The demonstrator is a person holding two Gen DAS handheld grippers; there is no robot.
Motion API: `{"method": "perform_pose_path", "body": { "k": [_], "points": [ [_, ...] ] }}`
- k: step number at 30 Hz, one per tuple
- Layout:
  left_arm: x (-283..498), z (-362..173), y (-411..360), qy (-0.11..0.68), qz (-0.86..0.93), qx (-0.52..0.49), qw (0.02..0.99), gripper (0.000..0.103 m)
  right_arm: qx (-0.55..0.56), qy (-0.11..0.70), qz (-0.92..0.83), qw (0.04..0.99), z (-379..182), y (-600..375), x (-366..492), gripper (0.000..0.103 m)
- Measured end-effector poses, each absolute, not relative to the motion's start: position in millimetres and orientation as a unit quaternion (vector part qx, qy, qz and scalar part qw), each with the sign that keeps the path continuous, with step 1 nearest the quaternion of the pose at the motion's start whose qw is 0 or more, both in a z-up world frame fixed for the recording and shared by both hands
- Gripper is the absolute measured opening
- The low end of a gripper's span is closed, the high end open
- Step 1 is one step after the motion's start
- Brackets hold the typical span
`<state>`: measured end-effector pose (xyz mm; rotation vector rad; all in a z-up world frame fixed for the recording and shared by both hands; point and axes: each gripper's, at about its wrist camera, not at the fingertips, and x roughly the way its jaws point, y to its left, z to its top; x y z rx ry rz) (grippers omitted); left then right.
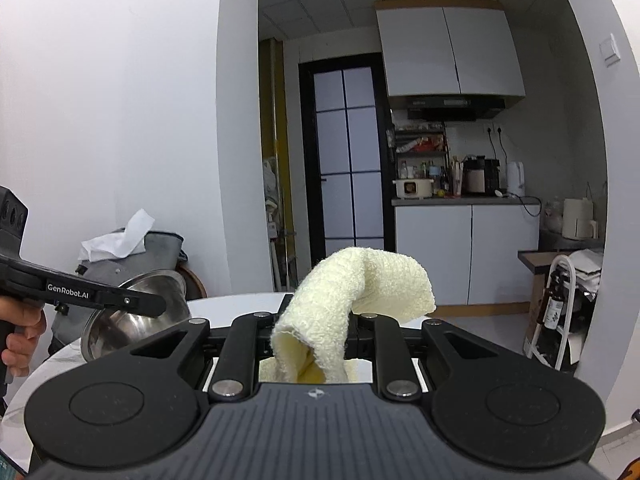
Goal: Clean bowl
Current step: 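Turn the bowl upright and lower it toward the table with the left tool, then set the bowl on the table and open the left tool while the right tool lays the towel down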
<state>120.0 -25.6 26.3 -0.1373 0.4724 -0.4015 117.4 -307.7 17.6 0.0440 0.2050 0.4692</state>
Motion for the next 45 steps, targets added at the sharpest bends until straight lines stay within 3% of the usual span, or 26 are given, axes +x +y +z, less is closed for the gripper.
{"method": "perform_pose_path", "body": {
  "k": [18, 21, 23, 25, 29, 39, 45],
  "points": [
    [139, -17, -24, 0.296, -0.259, -0.088, 0.915, 0.024, 0.08, 0.207, 0.281, 0.934, -21, -298, 147, 0.024],
    [140, -21, -17, 0.305, -0.256, -0.096, 0.912, 0.031, 0.086, 0.22, 0.286, 0.929, -23, -296, 148, 0.041],
    [139, -22, -12, 0.309, -0.254, -0.106, 0.91, 0.043, 0.087, 0.224, 0.288, 0.927, -22, -294, 148, 0.06],
    [138, -20, -9, 0.305, -0.251, -0.108, 0.912, 0.057, 0.088, 0.229, 0.288, 0.926, -21, -292, 145, 0.07],
    [134, -17, -4, 0.301, -0.249, -0.114, 0.914, 0.067, 0.086, 0.231, 0.289, 0.925, -18, -293, 142, 0.084],
    [129, -3, 7, 0.276, -0.229, -0.129, 0.924, 0.085, 0.093, 0.225, 0.277, 0.929, -11, -306, 138, 0.093],
    [121, 8, 15, 0.249, -0.208, -0.145, 0.935, 0.09, 0.086, 0.215, 0.279, 0.932, -8, -309, 131, 0.098]
  ]
}}
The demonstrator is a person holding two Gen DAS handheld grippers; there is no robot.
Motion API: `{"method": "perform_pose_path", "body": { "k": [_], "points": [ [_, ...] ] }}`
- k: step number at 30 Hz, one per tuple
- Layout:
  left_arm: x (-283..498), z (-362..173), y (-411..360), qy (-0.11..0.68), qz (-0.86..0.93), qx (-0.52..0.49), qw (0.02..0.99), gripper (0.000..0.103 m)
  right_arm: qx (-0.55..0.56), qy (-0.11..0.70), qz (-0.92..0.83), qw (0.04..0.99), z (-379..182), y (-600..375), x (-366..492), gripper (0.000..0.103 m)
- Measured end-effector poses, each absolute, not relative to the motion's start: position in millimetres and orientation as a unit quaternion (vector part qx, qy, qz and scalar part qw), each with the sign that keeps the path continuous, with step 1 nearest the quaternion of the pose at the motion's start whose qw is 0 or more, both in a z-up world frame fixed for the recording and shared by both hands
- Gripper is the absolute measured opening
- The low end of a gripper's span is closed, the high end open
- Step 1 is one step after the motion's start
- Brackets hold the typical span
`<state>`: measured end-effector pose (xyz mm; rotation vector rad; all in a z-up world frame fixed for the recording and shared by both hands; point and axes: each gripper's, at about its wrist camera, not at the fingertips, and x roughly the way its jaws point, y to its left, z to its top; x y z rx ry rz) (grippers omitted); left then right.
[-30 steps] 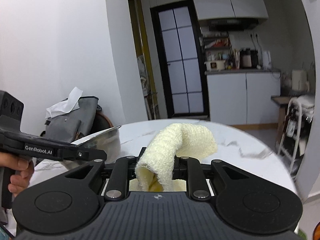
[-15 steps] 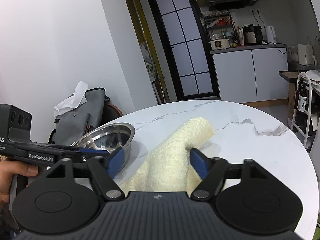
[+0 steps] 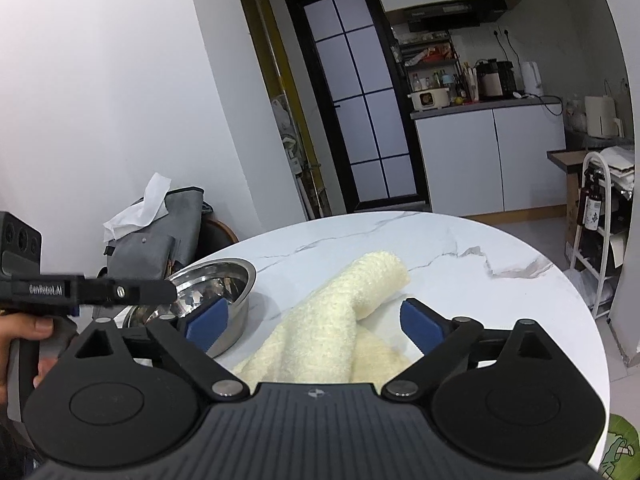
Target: Clean bowl
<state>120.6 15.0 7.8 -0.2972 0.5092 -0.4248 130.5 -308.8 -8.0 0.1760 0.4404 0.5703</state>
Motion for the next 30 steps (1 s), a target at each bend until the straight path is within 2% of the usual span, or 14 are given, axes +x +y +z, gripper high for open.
{"method": "perform_pose_path", "body": {
  "k": [9, 17, 30],
  "points": [
    [97, 17, 13, 0.232, -0.182, -0.135, 0.946, 0.102, 0.039, 0.208, 0.275, 0.938, -6, -299, 116, 0.103],
    [68, 20, 15, 0.22, -0.156, -0.121, 0.955, 0.103, 0.008, 0.194, 0.26, 0.946, 3, -298, 96, 0.103],
    [46, 17, 13, 0.237, -0.112, -0.132, 0.956, 0.103, 0.028, 0.202, 0.212, 0.956, 3, -321, 82, 0.103]
  ]
}}
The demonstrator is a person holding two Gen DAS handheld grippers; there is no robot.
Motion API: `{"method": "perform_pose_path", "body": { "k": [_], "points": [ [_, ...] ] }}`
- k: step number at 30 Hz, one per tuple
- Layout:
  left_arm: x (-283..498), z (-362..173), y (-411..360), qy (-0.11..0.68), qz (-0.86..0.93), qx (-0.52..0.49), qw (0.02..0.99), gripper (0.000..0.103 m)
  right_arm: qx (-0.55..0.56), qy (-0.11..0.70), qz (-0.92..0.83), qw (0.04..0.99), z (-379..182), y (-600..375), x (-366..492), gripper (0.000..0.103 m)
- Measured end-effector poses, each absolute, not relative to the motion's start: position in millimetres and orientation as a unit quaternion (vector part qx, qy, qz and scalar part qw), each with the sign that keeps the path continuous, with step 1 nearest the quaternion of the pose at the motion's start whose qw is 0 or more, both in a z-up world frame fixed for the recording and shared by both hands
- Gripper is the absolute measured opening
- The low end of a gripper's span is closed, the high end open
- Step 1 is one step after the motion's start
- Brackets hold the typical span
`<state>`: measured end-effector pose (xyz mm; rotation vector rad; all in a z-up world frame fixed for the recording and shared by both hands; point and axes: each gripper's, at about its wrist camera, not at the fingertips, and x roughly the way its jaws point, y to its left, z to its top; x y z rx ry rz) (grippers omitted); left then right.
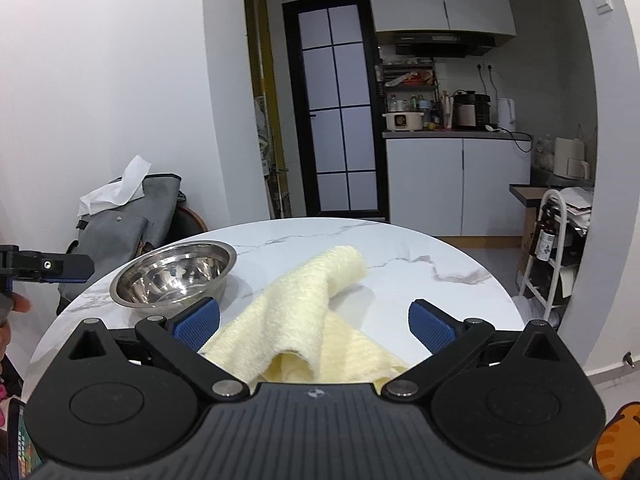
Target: Clean bowl
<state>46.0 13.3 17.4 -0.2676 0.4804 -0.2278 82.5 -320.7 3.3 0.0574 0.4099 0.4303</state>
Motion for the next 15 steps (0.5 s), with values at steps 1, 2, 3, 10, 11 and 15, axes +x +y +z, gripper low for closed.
{"method": "perform_pose_path", "body": {
  "k": [1, 2, 3, 10, 11, 15],
  "points": [
    [44, 18, 12, 0.237, -0.107, -0.127, 0.957, 0.103, 0.031, 0.206, 0.208, 0.956, 3, -323, 82, 0.103],
    [43, 18, 11, 0.237, -0.103, -0.122, 0.958, 0.103, 0.03, 0.207, 0.204, 0.956, 3, -324, 81, 0.103],
    [41, 18, 9, 0.237, -0.098, -0.117, 0.959, 0.103, 0.029, 0.208, 0.203, 0.956, 3, -324, 80, 0.103],
    [35, 12, 3, 0.262, -0.097, -0.084, 0.956, 0.103, 0.0, 0.226, 0.207, 0.952, 0, -318, 77, 0.103],
    [35, 11, 3, 0.265, -0.097, -0.081, 0.956, 0.103, -0.003, 0.231, 0.207, 0.951, -1, -316, 77, 0.103],
    [36, 3, 1, 0.271, -0.111, -0.078, 0.953, 0.103, -0.015, 0.237, 0.21, 0.949, -3, -312, 77, 0.103]
  ]
}}
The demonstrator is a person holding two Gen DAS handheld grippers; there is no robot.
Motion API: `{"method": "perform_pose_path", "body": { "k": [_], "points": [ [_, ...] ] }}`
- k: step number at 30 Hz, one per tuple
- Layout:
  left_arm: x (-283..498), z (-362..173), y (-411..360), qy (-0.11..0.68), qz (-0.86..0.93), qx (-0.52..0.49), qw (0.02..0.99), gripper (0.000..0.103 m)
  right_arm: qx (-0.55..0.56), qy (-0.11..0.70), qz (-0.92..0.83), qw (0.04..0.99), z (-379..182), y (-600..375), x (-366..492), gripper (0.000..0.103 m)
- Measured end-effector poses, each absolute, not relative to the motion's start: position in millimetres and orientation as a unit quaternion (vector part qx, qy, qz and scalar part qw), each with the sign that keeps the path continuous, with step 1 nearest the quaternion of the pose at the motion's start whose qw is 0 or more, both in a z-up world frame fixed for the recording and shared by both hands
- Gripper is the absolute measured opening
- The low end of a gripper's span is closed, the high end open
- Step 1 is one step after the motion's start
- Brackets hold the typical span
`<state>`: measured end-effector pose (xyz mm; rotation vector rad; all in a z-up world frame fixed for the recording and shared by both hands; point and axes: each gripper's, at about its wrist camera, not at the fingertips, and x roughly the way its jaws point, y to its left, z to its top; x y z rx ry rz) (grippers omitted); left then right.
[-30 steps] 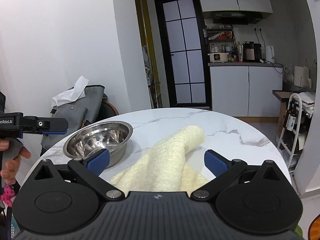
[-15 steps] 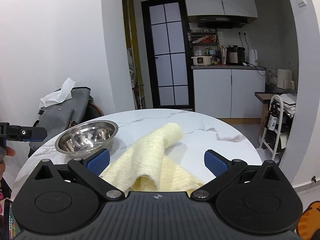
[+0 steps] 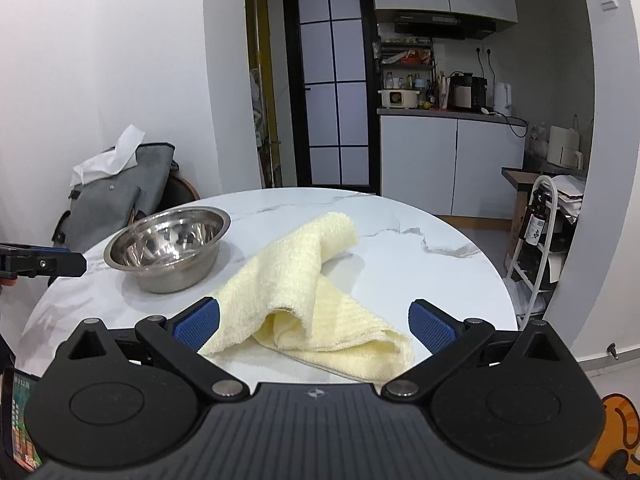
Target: Clean bowl
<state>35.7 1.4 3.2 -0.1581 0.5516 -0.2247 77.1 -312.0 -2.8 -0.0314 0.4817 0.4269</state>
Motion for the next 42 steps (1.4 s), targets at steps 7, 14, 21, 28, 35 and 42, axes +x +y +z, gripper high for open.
{"method": "perform_pose_path", "body": {
  "k": [7, 14, 21, 28, 35, 42],
  "points": [
    [33, -2, 0, 0.279, -0.12, -0.07, 0.95, 0.103, -0.045, 0.254, 0.225, 0.94, -10, -307, 75, 0.103],
    [32, -4, -4, 0.286, -0.121, -0.052, 0.949, 0.103, -0.056, 0.259, 0.244, 0.933, -12, -304, 71, 0.103],
    [30, -6, 0, 0.286, -0.128, -0.05, 0.948, 0.103, -0.048, 0.262, 0.255, 0.929, -11, -308, 71, 0.103],
    [28, -7, 8, 0.282, -0.128, -0.05, 0.95, 0.103, -0.041, 0.265, 0.258, 0.928, -16, -313, 71, 0.103],
    [29, -6, 12, 0.28, -0.132, -0.052, 0.95, 0.103, -0.034, 0.253, 0.264, 0.93, -13, -320, 71, 0.103],
    [29, -4, 6, 0.274, -0.138, -0.042, 0.951, 0.103, -0.034, 0.254, 0.269, 0.929, -14, -320, 75, 0.103]
  ]
}}
